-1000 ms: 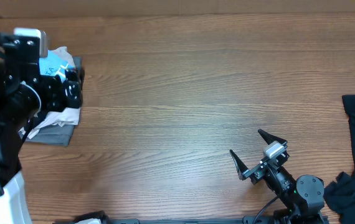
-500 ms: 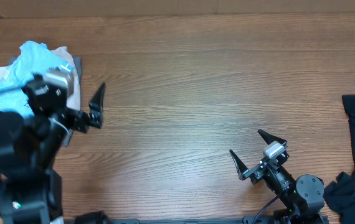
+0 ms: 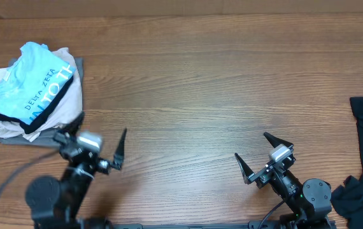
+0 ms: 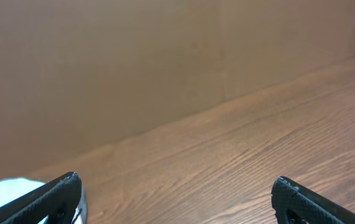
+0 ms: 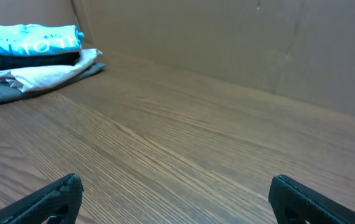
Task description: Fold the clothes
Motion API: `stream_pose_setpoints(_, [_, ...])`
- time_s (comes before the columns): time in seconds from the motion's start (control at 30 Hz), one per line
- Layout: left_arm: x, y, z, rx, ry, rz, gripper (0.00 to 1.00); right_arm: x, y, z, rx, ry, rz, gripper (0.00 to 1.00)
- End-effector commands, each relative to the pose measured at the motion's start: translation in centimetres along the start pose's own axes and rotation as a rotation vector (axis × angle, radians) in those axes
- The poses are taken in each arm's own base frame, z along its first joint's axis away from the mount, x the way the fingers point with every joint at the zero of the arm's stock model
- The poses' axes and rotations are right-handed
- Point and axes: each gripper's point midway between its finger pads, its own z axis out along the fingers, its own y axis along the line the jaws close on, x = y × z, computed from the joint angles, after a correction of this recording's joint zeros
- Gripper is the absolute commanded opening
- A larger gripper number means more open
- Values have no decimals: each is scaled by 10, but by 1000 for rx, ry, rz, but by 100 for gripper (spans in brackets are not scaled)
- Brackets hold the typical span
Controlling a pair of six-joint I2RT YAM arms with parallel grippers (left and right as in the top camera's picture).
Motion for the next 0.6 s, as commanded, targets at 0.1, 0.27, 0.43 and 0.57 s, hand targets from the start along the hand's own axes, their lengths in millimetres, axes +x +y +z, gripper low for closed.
stream_pose_setpoints(0.1, [35, -12, -8, -15, -60, 74, 100, -2, 0, 0, -1, -12, 0, 100])
stream_pose_setpoints(0.27, [62, -19, -3, -1, -83, 83, 100, -2, 0, 0, -1, -12, 0, 100])
stream_pose_setpoints(0.43, [95, -27, 7, 33, -29, 47, 100, -2, 0, 0, -1, -12, 0, 100])
stream_pose_setpoints(0.57, [115, -31, 12, 41, 0, 34, 100, -2, 0, 0, -1, -12, 0, 100])
